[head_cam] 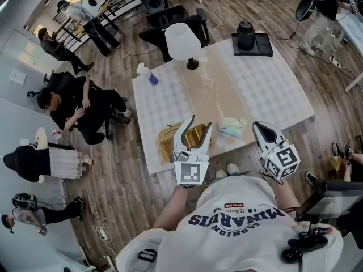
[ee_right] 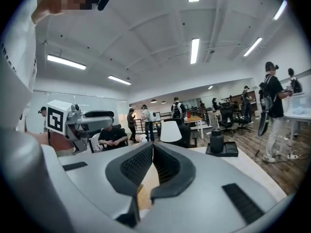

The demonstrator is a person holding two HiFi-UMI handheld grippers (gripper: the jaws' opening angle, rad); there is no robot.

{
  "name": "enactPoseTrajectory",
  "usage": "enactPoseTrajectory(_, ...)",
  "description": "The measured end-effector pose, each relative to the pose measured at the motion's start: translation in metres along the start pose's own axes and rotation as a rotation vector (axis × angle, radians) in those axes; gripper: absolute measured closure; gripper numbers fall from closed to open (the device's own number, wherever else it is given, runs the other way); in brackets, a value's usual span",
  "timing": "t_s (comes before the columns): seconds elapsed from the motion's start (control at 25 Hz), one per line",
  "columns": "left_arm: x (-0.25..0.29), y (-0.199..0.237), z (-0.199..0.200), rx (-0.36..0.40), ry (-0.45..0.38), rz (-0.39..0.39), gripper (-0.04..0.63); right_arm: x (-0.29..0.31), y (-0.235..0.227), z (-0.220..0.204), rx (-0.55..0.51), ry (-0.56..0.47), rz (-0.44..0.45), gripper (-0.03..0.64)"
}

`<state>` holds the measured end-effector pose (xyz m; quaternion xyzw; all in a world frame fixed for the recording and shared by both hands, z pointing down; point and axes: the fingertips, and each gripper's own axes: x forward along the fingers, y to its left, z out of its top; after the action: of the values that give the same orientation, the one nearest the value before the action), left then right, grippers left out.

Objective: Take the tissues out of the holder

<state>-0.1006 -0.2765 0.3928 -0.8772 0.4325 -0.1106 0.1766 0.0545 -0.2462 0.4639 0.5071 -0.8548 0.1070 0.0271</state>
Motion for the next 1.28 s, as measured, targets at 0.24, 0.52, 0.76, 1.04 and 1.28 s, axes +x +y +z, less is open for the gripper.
enactPoseTrajectory(0.24, -0.078, 0.065, 0.0, -0.136, -0.012, 0.276, 0.589, 0.054, 0.074, 0.024, -0.044, -0.026, 0.227, 0.607)
enactPoseTrajectory(0.52, -0.119, 0.074, -0.047, -0.224, 0.043, 0.402, 0.591, 0.091, 0.119, 0.01, -0.15, -0.004, 0.329, 0.609)
enactPoseTrajectory(0.76, -0.123, 0.074, -0.058, -0.233, 0.06, 0.399, 0.591, 0.092, 0.122, 0.013, -0.145, -0.019, 0.347, 0.609)
enactPoseTrajectory(1.04, -0.104, 0.066, -0.06, -0.259, 0.048, 0.314, 0.591, 0.09, 0.107, 0.009, -0.118, -0.019, 0.311, 0.609)
enactPoseTrajectory(1.28, -0.096, 0.065, -0.071, -0.294, 0.067, 0.271, 0.591, 0.086, 0.096, 0.008, -0.102, -0.015, 0.28, 0.609)
